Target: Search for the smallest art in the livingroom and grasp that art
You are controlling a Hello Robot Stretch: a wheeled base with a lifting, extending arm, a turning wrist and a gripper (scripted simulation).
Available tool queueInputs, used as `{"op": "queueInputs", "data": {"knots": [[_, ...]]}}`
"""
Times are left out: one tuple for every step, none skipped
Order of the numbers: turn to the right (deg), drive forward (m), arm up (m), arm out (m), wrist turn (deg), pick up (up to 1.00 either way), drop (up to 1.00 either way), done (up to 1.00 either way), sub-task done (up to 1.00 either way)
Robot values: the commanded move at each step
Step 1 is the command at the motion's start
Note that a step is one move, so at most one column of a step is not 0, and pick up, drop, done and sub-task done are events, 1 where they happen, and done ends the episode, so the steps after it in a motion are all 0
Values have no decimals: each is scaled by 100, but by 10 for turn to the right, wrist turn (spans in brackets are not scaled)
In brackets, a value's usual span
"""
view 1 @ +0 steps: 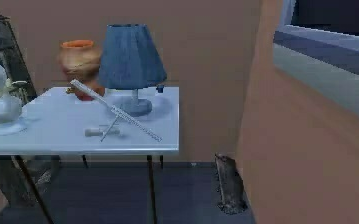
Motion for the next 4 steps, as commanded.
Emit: {"op": "queueInputs", "data": {"knots": [[-450,0,0,0,0,0,0,0,0],[-450,0,0,0,0,0,0,0,0],[-60,0,0,0,0,0,0,0,0],[-30,0,0,0,0,0,0,0,0]]}}
